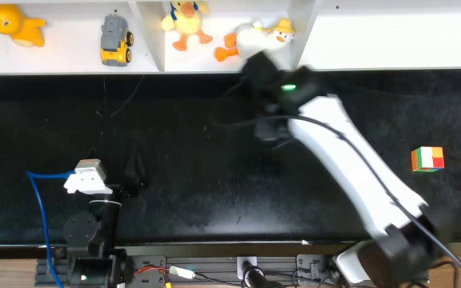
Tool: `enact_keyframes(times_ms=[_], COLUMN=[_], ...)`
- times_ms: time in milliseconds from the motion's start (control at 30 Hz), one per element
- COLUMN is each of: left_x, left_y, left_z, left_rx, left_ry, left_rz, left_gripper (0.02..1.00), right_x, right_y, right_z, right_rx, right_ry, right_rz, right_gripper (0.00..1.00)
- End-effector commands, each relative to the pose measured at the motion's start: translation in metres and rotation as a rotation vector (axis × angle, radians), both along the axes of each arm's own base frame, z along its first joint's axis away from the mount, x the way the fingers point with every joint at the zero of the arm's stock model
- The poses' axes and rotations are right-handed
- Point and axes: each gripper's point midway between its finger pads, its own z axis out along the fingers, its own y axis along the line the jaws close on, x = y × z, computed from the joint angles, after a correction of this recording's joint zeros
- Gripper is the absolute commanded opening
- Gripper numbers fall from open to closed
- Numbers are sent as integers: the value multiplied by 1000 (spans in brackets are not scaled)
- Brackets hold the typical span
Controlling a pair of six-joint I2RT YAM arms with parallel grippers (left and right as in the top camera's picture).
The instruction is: Store Toys
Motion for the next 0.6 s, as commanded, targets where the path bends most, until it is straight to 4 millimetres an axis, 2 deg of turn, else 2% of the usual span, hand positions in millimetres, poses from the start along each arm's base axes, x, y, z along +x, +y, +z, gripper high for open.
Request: enact_keyframes(times_ms=[33, 167, 333, 433, 600], left_x=[-1, -1, -1, -1, -1], left_y=[-3, -3, -3, -3, -3], left_z=[1, 1, 1, 1, 1], left_rx=[7, 7, 6, 7, 6], left_ry=[-10, -10, -10, -10, -10], left_rz=[-17, -17, -17, -17, -17], left_gripper=[998, 998, 998, 998, 998], right_x=[7, 14, 40, 62, 102], right_y=[-65, -111, -153, -162, -155], right_z=[33, 28, 18, 14, 8], right_rx=[-61, -84, -73, -23, 57], right_ry=[-101, -92, -151, -220, -361], right_rz=[-129, -204, -229, -176, -8], right_gripper=[42, 45, 45, 45, 45])
